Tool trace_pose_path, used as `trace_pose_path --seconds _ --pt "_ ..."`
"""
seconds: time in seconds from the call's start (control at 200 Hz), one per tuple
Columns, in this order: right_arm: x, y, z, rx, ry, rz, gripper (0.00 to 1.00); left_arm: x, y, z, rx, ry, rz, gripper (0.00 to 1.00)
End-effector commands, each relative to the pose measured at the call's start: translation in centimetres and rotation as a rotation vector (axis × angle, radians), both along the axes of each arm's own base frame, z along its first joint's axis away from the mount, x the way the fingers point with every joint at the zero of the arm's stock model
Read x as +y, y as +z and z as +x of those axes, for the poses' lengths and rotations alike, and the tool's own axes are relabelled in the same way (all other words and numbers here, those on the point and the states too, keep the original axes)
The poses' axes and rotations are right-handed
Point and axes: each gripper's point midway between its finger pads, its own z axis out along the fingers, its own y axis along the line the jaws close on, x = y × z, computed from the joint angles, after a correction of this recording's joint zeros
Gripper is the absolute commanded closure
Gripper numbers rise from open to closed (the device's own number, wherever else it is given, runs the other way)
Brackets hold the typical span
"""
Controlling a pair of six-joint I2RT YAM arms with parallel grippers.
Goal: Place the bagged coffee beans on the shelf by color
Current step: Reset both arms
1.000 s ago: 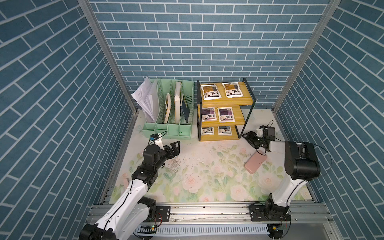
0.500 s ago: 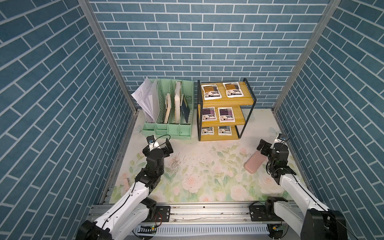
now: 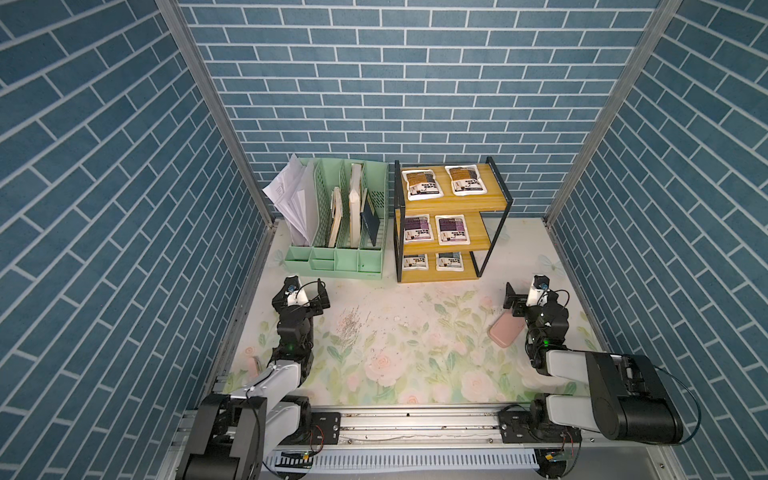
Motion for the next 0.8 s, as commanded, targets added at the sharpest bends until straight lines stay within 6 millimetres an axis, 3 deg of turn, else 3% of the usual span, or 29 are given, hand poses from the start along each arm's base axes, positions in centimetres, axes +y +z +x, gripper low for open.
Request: trace_pose_path --seconds 0.0,0.205,0.37,0.685,0.795 --pt "0.6 1.6 0.0 -0.101 0.015 -0.051 0.0 0.4 2.6 -0.1 -0.147 -0.021 -0.002 0.0" --pt "1.0 0.1 1.0 -0.055 -0.011 -0.085 0.0 0.2 2.3 -0.5 -0.16 -0.04 -0.01 0.0" --pt "0.5 -0.7 1.6 -0.025 -0.046 -0.076 0.0 0.2 0.6 -0.8 -0.131 -0.04 -0.015 0.0" --pt "0.5 -0.8 2.0 -0.015 -0.021 -0.065 0.0 0.4 -1.3 0.9 -0.087 -0.018 -0.013 0.0" --pt "0.5 -0.8 2.0 -0.013 -0.022 -0.064 0.0 -0.6 -2.1 2.1 -0.033 -0.037 0.033 0.0"
